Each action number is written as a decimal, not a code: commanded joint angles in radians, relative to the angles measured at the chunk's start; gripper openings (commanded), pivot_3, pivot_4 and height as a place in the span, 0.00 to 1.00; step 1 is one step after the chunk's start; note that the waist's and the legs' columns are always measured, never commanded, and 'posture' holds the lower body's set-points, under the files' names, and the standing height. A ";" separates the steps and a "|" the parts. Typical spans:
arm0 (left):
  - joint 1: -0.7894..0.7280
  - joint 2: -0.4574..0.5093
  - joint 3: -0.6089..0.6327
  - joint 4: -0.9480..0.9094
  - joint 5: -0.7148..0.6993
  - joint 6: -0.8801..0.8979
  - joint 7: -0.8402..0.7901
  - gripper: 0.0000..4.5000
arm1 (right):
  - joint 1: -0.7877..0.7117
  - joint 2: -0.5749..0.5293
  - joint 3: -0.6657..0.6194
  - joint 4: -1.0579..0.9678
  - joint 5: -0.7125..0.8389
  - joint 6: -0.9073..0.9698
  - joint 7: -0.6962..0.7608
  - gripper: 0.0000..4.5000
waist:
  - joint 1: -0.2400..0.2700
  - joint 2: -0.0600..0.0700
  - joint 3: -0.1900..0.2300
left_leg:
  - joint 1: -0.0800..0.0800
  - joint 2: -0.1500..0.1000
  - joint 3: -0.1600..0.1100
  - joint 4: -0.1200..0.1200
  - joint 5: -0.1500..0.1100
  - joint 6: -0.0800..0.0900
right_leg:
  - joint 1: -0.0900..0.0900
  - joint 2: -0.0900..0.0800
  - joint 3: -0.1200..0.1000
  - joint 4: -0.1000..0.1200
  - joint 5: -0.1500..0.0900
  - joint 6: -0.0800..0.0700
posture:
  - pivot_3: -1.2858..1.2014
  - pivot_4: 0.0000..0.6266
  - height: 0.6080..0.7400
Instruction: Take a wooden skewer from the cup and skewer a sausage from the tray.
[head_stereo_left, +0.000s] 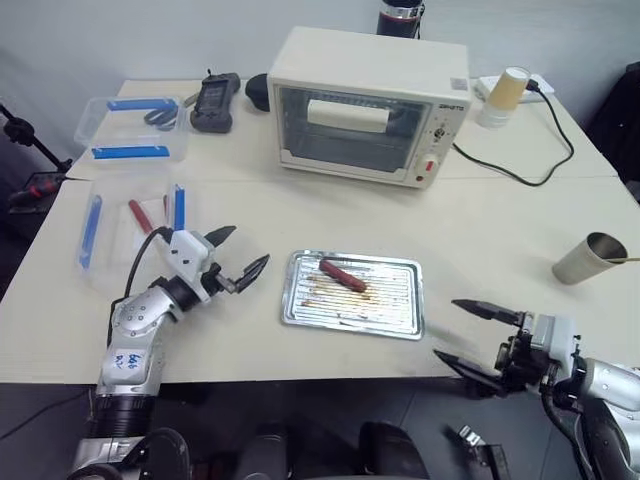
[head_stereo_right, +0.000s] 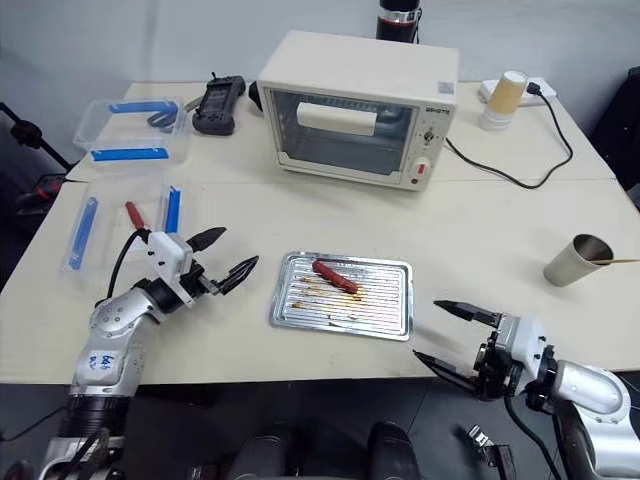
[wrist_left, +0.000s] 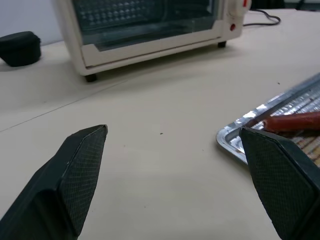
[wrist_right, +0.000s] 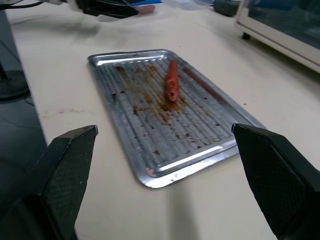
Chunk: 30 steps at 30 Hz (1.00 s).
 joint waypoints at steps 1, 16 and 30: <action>0.031 0.000 -0.013 -0.087 0.003 0.039 0.020 0.99 | 0.021 0.017 -0.025 -0.045 -0.011 -0.025 -0.030 1.00 | 0.000 0.000 0.000 | 0.000 0.000 0.000 0.000 0.000 0.000 | 0.000 0.000 0.000 0.000 0.000 0.000 | 0.52 0.24 1.00; 0.088 0.214 -0.041 -0.285 -0.311 0.185 -0.451 0.99 | 0.257 -0.097 -0.600 -0.084 0.109 0.119 -0.091 1.00 | 0.006 0.001 0.000 | 0.000 0.004 0.001 0.000 -0.001 0.000 | 0.001 0.000 0.000 -0.006 0.000 0.000 | 0.52 0.24 1.00; -0.003 0.128 -0.135 -0.319 -0.343 0.262 -0.457 0.99 | 0.183 -0.476 -0.722 0.346 0.020 0.154 0.158 1.00 | -0.027 0.006 -0.002 | 0.005 0.002 0.007 -0.001 -0.001 0.002 | 0.001 0.001 0.006 -0.005 0.000 0.000 | 0.52 0.24 1.00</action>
